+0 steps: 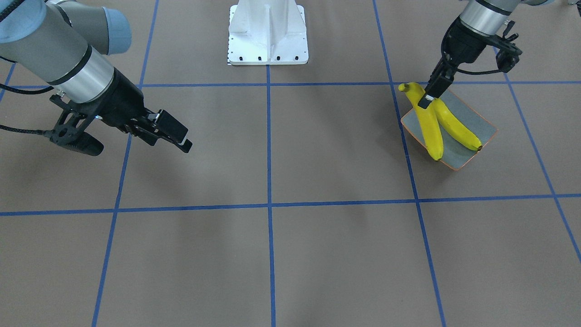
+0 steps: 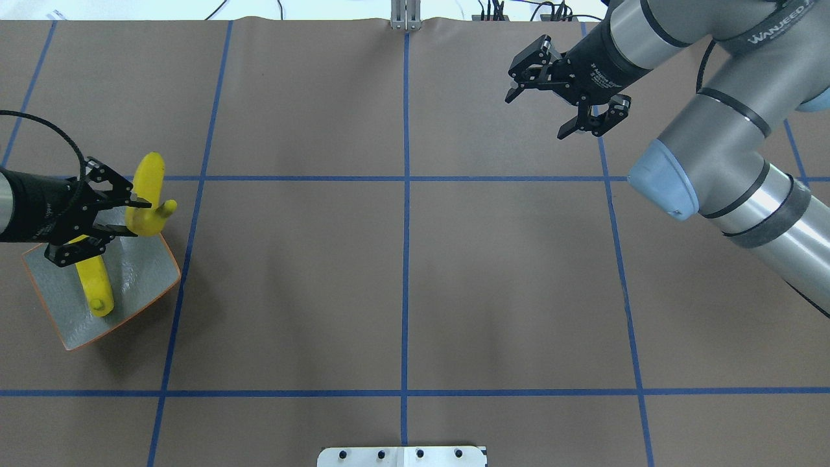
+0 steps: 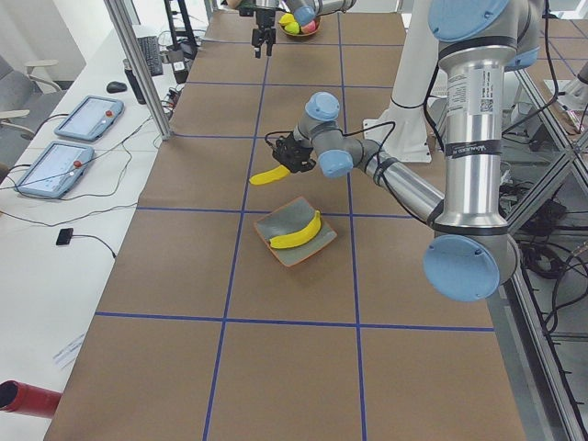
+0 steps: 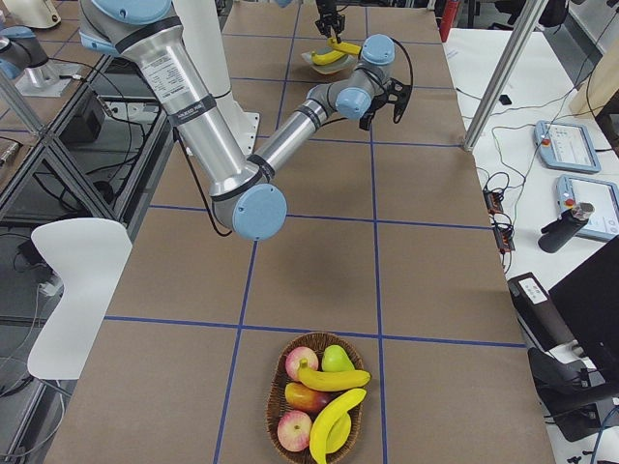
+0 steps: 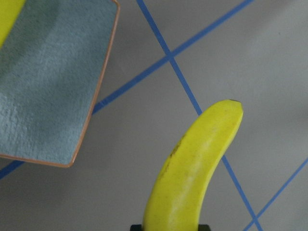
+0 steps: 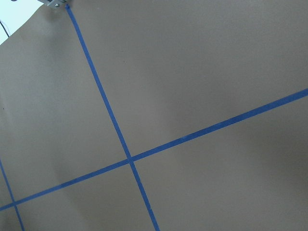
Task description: Transfer all bananas from basket to plate
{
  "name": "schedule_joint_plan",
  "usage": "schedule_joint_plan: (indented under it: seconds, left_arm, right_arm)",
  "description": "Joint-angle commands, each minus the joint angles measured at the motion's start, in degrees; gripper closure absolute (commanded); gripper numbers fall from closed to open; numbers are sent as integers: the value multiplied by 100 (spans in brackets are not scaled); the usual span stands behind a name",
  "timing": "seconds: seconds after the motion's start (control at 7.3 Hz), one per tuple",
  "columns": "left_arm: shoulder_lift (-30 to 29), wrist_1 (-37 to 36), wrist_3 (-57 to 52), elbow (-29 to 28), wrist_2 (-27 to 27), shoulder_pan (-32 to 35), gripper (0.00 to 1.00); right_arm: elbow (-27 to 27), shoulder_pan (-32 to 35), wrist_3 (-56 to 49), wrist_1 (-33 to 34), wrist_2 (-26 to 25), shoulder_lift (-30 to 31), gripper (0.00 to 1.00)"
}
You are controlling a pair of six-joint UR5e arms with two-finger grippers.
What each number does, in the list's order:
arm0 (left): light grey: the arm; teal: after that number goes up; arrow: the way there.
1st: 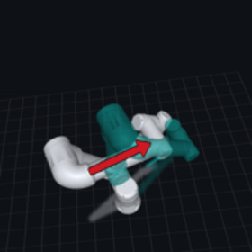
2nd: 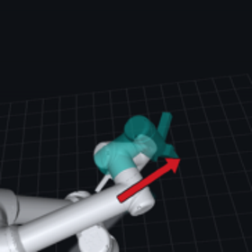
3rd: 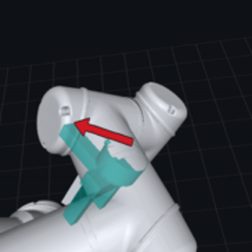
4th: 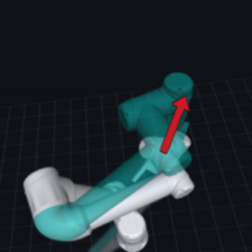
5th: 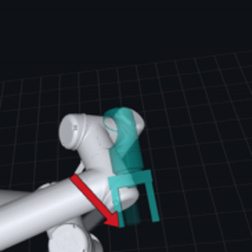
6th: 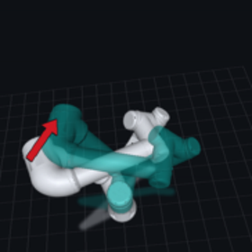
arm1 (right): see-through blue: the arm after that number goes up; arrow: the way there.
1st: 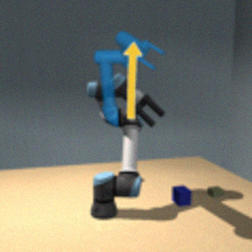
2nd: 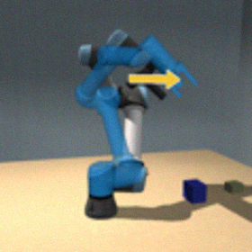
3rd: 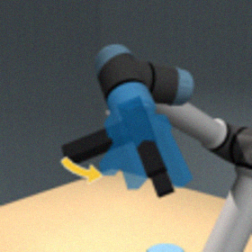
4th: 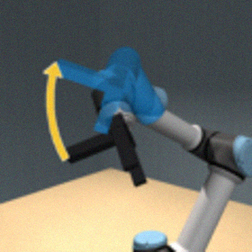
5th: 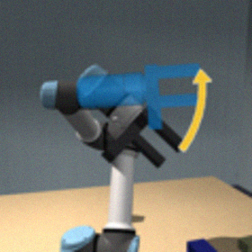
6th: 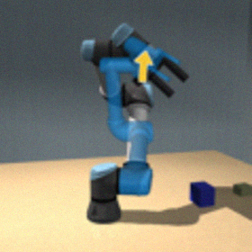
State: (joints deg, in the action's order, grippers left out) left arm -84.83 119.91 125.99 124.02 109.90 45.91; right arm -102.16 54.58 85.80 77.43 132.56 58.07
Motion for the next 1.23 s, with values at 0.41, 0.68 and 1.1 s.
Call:
schedule_joint_plan:
  seconds: [0.41,0.68,1.1]
  left_arm:
    - [354,6,285,-474,-240,-55,100]
    - [327,14,294,-519,-232,-91,80]
    - [354,15,233,-493,-241,-100,0]
  right_arm:
    - [-23,8,-152,0,-11,99,0]
    - [-23,8,-231,0,-11,125,0]
    - [-49,8,-240,0,-2,161,0]
